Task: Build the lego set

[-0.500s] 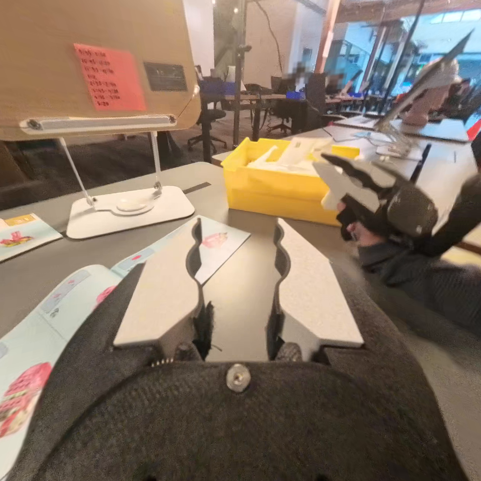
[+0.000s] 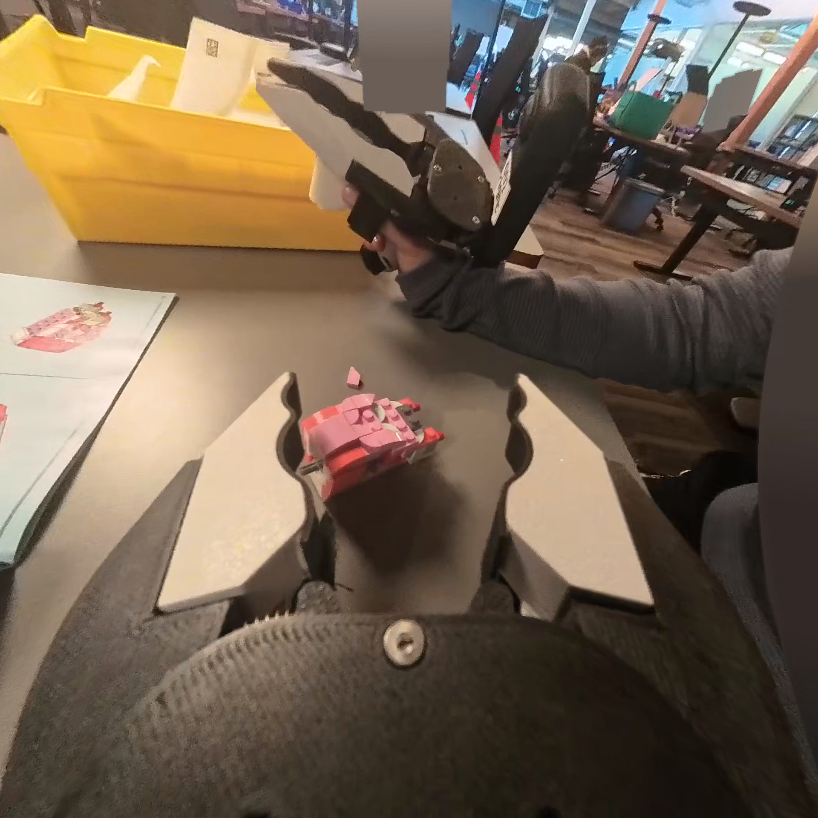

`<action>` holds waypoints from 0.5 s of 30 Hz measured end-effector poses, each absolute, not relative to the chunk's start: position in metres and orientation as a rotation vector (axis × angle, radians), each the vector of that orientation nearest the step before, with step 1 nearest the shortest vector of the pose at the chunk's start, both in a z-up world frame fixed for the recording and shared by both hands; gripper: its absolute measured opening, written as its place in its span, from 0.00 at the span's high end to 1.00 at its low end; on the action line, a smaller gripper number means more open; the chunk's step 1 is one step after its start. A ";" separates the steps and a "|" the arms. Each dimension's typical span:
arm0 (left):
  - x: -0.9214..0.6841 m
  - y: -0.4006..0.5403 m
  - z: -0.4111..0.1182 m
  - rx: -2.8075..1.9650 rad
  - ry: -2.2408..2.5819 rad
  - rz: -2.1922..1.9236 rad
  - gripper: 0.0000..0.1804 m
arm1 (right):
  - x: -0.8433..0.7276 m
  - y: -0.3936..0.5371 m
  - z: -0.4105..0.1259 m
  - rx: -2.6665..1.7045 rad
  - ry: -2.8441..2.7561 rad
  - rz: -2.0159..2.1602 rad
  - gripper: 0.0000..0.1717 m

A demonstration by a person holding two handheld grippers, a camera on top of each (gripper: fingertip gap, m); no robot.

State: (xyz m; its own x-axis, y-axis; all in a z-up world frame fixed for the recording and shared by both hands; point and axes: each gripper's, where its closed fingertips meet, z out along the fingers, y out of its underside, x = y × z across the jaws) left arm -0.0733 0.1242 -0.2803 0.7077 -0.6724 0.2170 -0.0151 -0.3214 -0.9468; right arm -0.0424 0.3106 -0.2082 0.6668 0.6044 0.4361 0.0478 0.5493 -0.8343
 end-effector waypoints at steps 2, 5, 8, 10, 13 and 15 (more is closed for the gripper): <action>-0.073 0.124 -0.289 -1.848 0.551 -0.727 0.49 | -0.044 0.309 -0.209 -0.942 -0.803 0.374 0.91; -0.068 0.123 -0.295 -1.884 0.579 -0.733 0.51 | -0.048 0.307 -0.211 -0.940 -0.828 0.383 0.91; -0.067 0.120 -0.299 -1.912 0.604 -0.732 0.53 | -0.052 0.305 -0.212 -0.935 -0.844 0.401 0.91; -0.069 0.117 -0.298 -1.899 0.631 -0.712 0.61 | -0.054 0.305 -0.214 -0.937 -0.855 0.407 0.91; -0.073 0.112 -0.301 -1.913 0.673 -0.680 0.63 | -0.055 0.304 -0.215 -0.938 -0.863 0.419 0.91; -0.077 0.109 -0.301 -1.929 0.684 -0.682 0.64 | -0.056 0.303 -0.214 -0.936 -0.863 0.434 0.91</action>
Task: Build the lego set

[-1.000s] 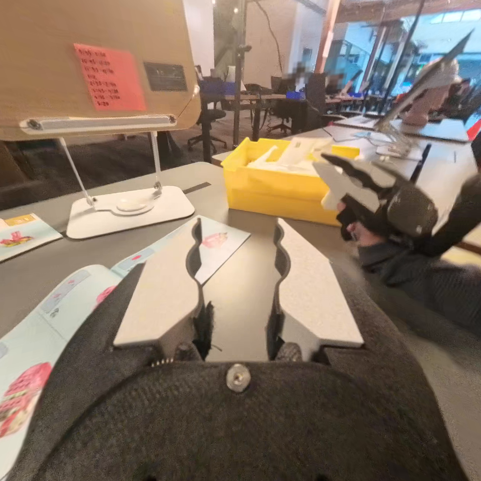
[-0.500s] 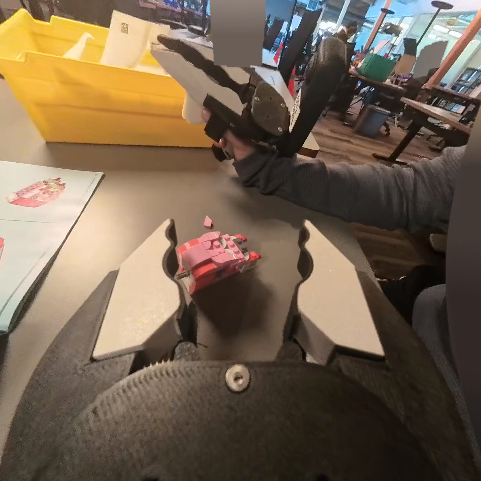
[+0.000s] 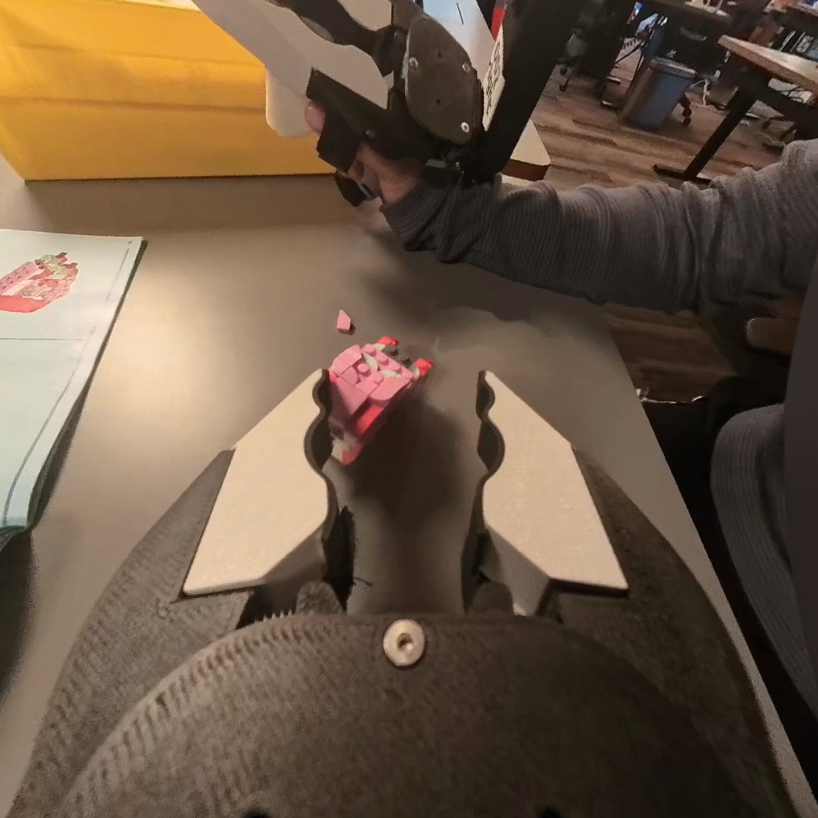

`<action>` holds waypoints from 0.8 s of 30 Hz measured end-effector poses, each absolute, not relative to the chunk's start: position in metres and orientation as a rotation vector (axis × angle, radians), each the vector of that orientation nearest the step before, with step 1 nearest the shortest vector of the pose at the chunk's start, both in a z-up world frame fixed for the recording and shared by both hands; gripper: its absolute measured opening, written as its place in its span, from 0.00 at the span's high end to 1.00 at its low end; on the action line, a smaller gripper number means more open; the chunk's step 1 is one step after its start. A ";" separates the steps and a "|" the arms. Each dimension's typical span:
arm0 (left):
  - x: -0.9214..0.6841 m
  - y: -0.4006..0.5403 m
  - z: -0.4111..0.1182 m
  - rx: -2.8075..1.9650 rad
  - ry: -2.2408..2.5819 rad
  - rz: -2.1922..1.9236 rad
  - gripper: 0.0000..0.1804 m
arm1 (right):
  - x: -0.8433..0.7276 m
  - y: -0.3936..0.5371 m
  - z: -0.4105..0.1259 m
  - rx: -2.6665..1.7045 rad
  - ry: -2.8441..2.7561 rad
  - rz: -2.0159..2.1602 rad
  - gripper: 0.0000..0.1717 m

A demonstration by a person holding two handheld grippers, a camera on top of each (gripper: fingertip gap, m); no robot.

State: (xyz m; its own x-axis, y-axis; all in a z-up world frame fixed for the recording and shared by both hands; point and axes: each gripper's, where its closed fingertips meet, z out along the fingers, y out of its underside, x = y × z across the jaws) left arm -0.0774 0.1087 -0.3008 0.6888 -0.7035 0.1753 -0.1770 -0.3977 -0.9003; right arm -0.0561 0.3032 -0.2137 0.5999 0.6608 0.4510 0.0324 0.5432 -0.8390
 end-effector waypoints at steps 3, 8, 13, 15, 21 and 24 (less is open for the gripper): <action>-0.081 0.104 -0.300 -1.942 0.693 -0.712 0.67 | -0.060 0.300 -0.215 -0.931 -0.879 0.448 0.91; -0.088 0.114 -0.304 -1.936 0.636 -0.711 0.54 | -0.066 0.294 -0.218 -0.920 -0.925 0.476 0.91; -0.082 0.115 -0.316 -1.990 0.714 -0.628 0.57 | -0.083 0.266 -0.232 -0.900 -1.142 0.603 0.93; -0.079 0.117 -0.324 -2.031 0.752 -0.588 0.59 | -0.086 0.254 -0.240 -0.853 -1.272 0.584 0.98; -0.072 0.120 -0.343 -2.120 0.855 -0.536 0.60 | -0.073 0.198 -0.310 -0.980 -1.872 0.960 0.94; -0.071 0.120 -0.345 -2.119 0.882 -0.496 0.66 | -0.062 0.188 -0.320 -1.078 -1.979 1.071 0.94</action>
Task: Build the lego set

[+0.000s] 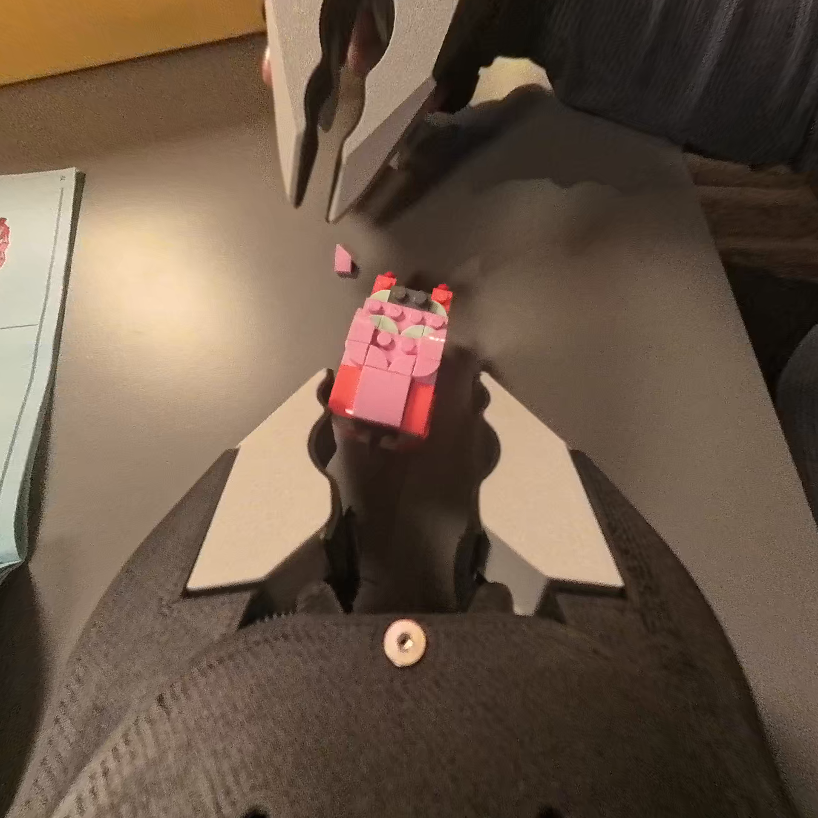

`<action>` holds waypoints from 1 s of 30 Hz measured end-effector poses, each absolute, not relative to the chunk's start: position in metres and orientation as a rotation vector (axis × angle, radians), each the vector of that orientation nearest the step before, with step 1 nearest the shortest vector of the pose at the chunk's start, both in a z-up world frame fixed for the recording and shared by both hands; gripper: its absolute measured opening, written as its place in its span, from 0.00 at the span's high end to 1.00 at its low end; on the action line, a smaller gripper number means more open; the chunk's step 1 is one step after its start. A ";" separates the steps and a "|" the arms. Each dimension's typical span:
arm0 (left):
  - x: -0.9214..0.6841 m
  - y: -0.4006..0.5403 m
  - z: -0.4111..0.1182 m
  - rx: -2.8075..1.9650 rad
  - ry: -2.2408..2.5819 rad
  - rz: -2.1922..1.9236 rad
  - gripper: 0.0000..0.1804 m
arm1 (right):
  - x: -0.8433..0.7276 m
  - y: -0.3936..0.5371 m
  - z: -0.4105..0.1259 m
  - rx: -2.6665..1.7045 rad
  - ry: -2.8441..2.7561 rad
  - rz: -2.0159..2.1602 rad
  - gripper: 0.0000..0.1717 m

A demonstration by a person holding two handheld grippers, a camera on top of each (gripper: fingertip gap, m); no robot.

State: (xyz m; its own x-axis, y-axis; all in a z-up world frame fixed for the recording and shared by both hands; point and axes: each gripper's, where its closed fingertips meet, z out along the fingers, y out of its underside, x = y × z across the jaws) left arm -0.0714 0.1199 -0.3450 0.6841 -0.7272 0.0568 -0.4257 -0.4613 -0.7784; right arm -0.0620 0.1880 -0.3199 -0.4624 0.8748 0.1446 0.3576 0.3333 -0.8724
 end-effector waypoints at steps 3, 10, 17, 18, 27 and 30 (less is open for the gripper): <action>-0.071 0.120 -0.346 -2.127 0.884 -0.493 0.69 | -0.058 0.182 -0.332 -1.137 -2.067 1.074 0.93; -0.071 0.121 -0.343 -2.112 0.866 -0.506 0.68 | -0.057 0.181 -0.348 -1.199 -2.158 1.000 0.92; -0.069 0.124 -0.348 -2.131 0.882 -0.464 0.74 | -0.056 0.179 -0.348 -1.260 -2.140 1.023 0.97; -0.069 0.124 -0.348 -2.123 0.895 -0.453 0.77 | -0.058 0.175 -0.343 -1.244 -2.120 1.055 0.97; -0.064 0.121 -0.343 -2.075 0.934 -0.459 0.78 | -0.065 0.137 -0.299 -1.084 -2.112 1.182 0.97; -0.064 0.122 -0.338 -2.039 0.927 -0.455 0.78 | -0.067 0.134 -0.300 -1.092 -2.135 1.147 0.97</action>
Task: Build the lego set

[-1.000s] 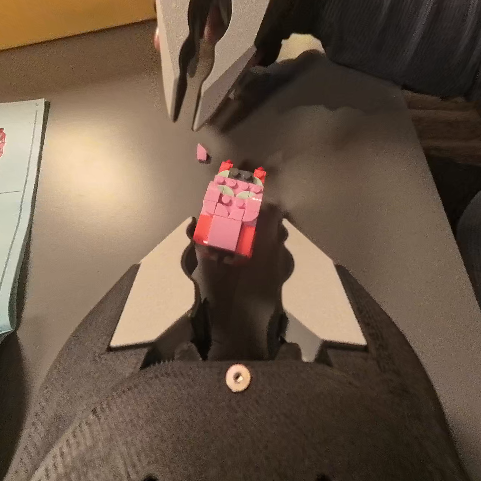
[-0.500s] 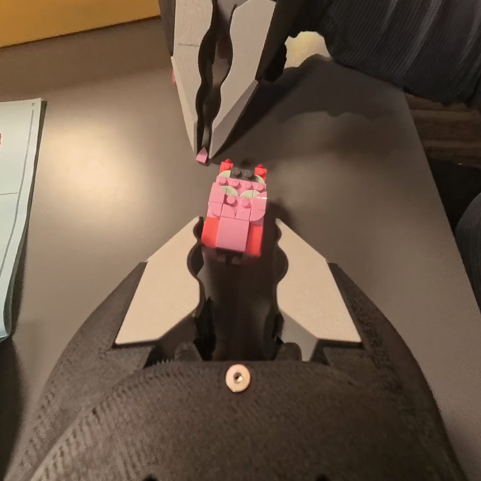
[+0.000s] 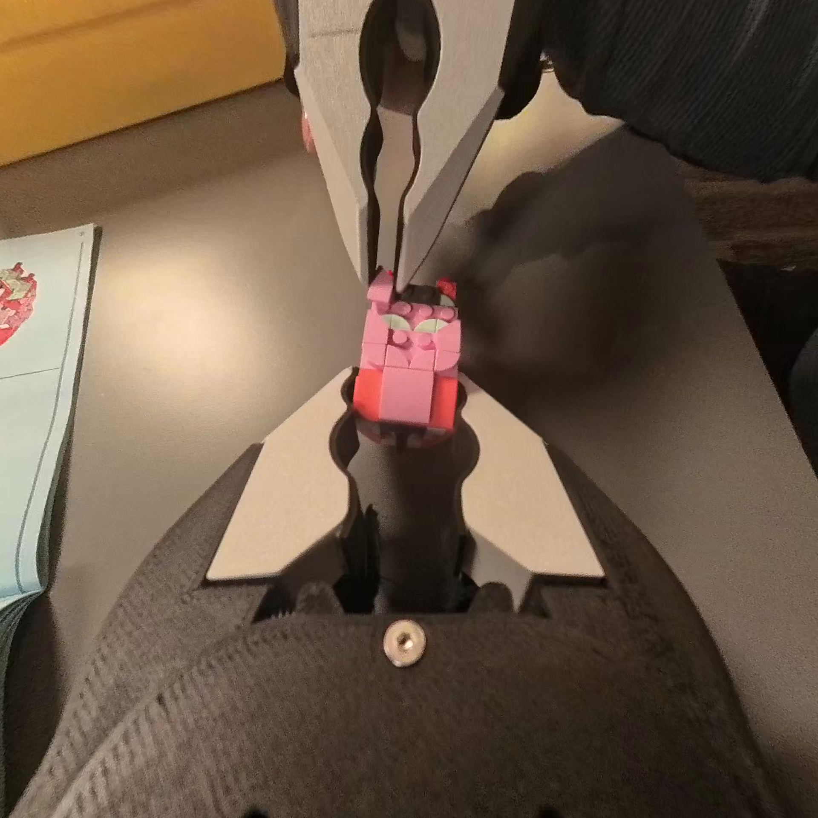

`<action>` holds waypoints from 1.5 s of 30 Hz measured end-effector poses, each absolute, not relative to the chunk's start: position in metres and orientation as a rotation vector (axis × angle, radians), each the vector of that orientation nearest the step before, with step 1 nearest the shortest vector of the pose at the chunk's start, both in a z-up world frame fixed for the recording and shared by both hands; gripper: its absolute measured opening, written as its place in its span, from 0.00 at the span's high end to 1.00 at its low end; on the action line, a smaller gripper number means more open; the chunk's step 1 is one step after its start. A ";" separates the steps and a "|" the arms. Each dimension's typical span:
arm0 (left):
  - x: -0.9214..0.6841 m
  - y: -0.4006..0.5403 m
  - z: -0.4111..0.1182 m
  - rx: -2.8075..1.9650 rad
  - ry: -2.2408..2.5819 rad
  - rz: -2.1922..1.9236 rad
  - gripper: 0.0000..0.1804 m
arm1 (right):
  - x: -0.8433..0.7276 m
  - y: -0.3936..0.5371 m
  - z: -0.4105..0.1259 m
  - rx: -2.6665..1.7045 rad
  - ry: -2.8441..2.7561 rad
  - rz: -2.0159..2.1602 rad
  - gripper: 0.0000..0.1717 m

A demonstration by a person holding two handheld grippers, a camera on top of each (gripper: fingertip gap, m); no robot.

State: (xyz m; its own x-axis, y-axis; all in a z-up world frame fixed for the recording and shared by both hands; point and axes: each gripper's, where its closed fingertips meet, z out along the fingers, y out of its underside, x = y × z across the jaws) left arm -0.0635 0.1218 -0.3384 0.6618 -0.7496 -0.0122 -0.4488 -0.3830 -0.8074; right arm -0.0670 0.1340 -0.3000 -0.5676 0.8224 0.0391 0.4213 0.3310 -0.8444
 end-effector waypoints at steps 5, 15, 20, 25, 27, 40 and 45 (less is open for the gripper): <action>-0.062 0.122 -0.338 -2.023 0.942 -0.434 0.78 | -0.067 0.132 -0.300 -1.078 -2.213 1.053 0.97; -0.061 0.122 -0.333 -1.978 0.952 -0.407 0.78 | -0.063 0.128 -0.298 -1.065 -2.355 0.910 0.97; -0.061 0.122 -0.332 -1.962 0.959 -0.393 0.78 | -0.063 0.129 -0.297 -1.047 -2.366 0.834 0.97; -0.061 0.122 -0.331 -1.957 0.960 -0.390 0.78 | -0.063 0.129 -0.297 -1.038 -2.374 0.793 0.97; -0.061 0.122 -0.331 -1.956 0.958 -0.395 0.78 | -0.063 0.129 -0.296 -1.047 -2.370 0.793 0.97; -0.060 0.122 -0.330 -1.950 0.957 -0.403 0.78 | -0.063 0.128 -0.294 -1.053 -2.351 0.790 0.95; -0.060 0.122 -0.329 -1.948 0.955 -0.409 0.78 | -0.062 0.129 -0.293 -1.051 -2.336 0.781 0.91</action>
